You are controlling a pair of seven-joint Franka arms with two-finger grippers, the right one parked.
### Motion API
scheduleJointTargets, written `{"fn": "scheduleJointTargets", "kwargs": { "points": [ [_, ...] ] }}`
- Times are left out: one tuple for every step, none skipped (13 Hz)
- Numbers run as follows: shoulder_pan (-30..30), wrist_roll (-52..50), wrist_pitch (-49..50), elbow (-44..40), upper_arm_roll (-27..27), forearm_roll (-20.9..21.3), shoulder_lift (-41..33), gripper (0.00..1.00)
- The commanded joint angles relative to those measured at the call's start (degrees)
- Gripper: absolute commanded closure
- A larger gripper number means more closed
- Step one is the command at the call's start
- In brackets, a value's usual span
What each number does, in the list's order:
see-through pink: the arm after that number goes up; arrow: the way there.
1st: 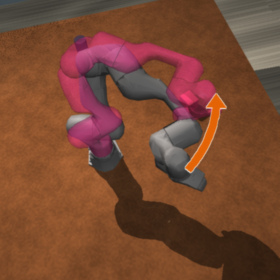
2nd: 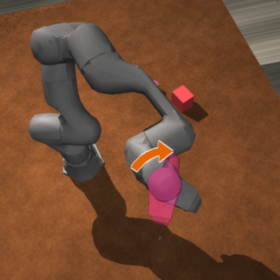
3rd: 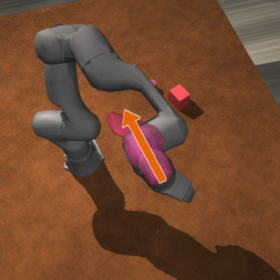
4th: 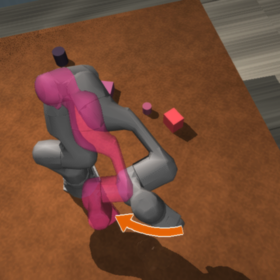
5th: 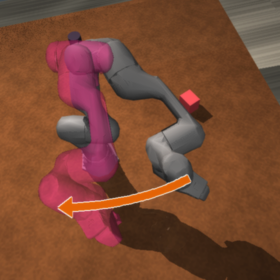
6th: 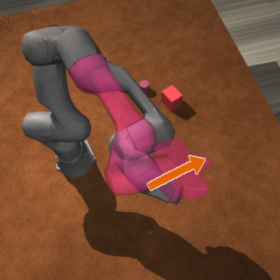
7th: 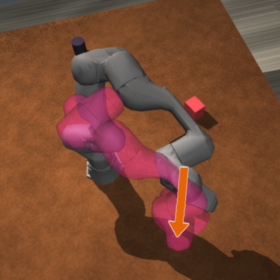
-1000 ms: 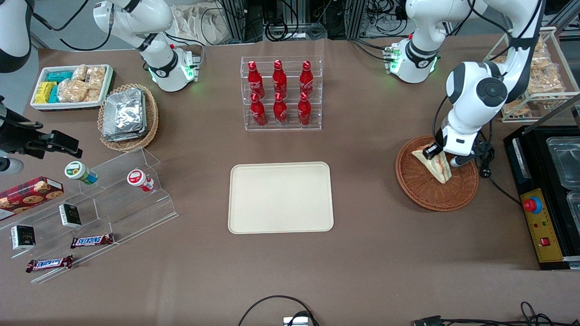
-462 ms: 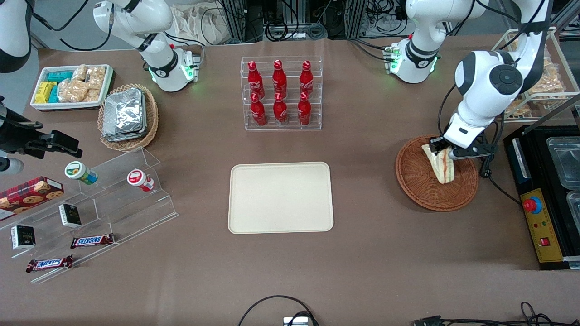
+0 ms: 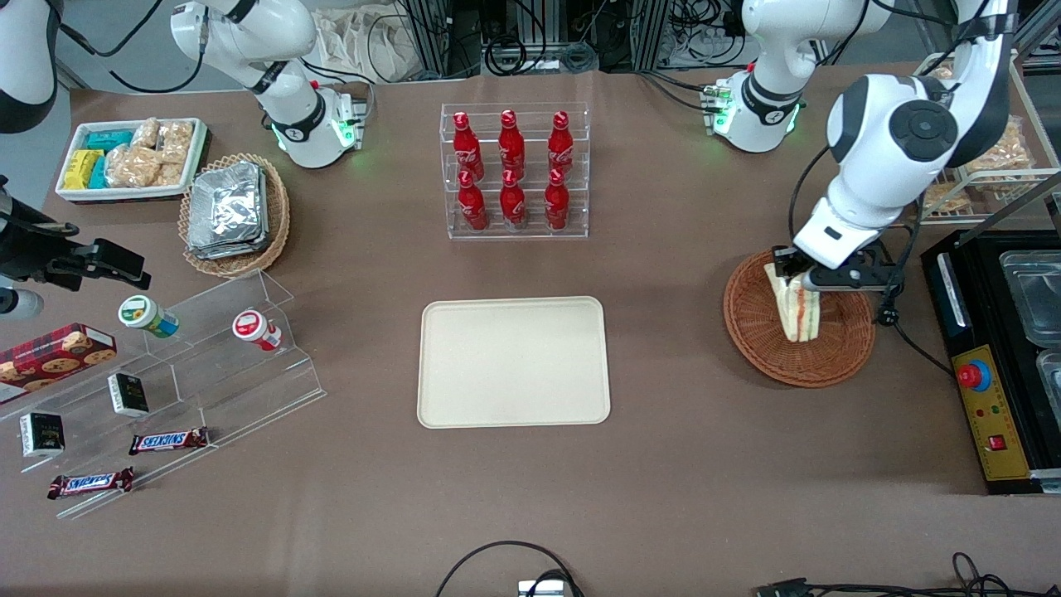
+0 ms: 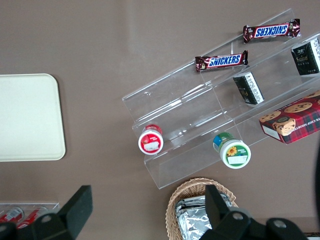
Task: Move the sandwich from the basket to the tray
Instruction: 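Carry the sandwich with the left gripper over the beige tray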
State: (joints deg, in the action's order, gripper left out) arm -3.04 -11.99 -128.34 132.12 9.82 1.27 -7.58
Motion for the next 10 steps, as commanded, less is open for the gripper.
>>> {"fn": "scheduleJointTargets", "kwargs": {
  "points": [
    [-0.1,-3.5,1.2,-3.2,2.6,0.4,1.8,0.72],
    [-0.1,-5.3,1.6,-4.7,4.3,0.4,2.6,0.72],
    [-0.1,-7.2,2.7,-6.4,6.1,0.4,3.7,0.72],
    [-0.1,-8.8,4.0,-8.4,8.0,0.4,5.0,0.72],
    [-0.1,-10.9,4.2,-10.3,9.8,0.4,6.4,0.72],
    [-0.1,-13.6,4.2,-11.8,11.5,0.4,7.7,0.72],
    [-0.1,-15.9,4.2,-13.4,13.4,0.4,9.2,0.72],
    [-0.1,-18.4,4.2,-15.6,14.9,0.4,11.1,0.72],
    [-0.1,-21.0,4.2,-17.2,16.6,0.5,12.8,0.72],
    [-0.2,-23.1,4.2,-19.0,18.1,0.6,14.5,0.72]
  ]
}}
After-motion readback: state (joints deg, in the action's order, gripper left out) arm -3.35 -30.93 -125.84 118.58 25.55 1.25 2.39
